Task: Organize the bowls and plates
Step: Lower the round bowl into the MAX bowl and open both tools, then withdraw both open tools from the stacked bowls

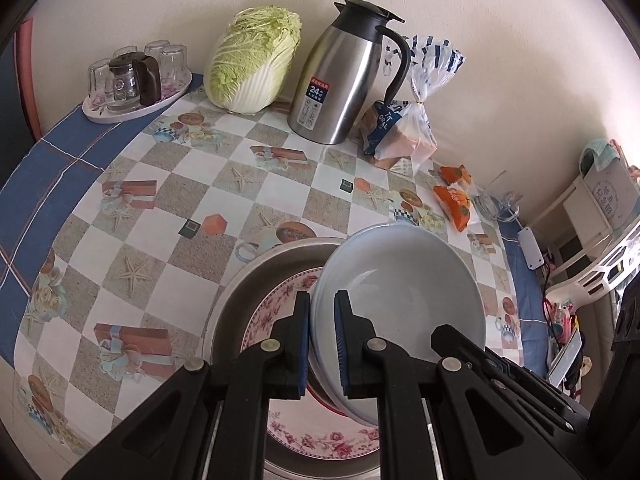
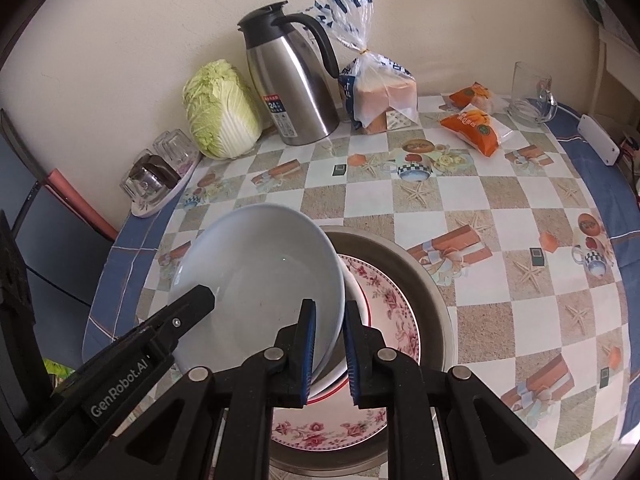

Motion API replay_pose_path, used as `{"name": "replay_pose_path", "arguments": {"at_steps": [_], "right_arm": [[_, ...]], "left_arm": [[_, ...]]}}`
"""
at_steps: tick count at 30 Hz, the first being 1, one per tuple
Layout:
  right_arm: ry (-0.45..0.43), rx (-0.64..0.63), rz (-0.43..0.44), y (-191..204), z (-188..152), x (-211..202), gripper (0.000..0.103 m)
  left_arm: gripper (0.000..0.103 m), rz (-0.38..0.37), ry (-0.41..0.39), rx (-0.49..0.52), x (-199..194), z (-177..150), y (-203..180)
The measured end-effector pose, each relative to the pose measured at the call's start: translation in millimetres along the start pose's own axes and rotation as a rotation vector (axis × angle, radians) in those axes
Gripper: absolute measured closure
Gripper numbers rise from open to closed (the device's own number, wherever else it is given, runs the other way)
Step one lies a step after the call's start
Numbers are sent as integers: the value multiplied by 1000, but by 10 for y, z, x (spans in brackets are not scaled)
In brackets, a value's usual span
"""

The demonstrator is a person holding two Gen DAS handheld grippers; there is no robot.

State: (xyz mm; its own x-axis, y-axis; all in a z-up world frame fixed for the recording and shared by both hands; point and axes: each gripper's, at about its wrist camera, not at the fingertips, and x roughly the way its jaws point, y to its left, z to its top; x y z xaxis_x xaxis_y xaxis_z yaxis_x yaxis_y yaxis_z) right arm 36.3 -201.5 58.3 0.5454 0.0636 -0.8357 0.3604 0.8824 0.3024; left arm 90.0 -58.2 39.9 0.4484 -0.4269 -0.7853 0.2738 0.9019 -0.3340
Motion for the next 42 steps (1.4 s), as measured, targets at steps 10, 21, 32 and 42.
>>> {"name": "replay_pose_path", "arguments": {"at_steps": [10,21,32,42], "right_arm": [[-12,8,4,-17,10,-17,86],[-40,-4,-17,-19,25,-104,77],[-82,-25,-36,-78,2,-295,39],[-78,-39,-53,-218,-220,-334,13]], "left_arm": [[91,-1,1,-2,7,5,4],[91,-3,-2,-8,1,-2,18],[45,-13,-43,-36,-209,-47,157],[16,119,-57,-35,-279,-235,414]]}}
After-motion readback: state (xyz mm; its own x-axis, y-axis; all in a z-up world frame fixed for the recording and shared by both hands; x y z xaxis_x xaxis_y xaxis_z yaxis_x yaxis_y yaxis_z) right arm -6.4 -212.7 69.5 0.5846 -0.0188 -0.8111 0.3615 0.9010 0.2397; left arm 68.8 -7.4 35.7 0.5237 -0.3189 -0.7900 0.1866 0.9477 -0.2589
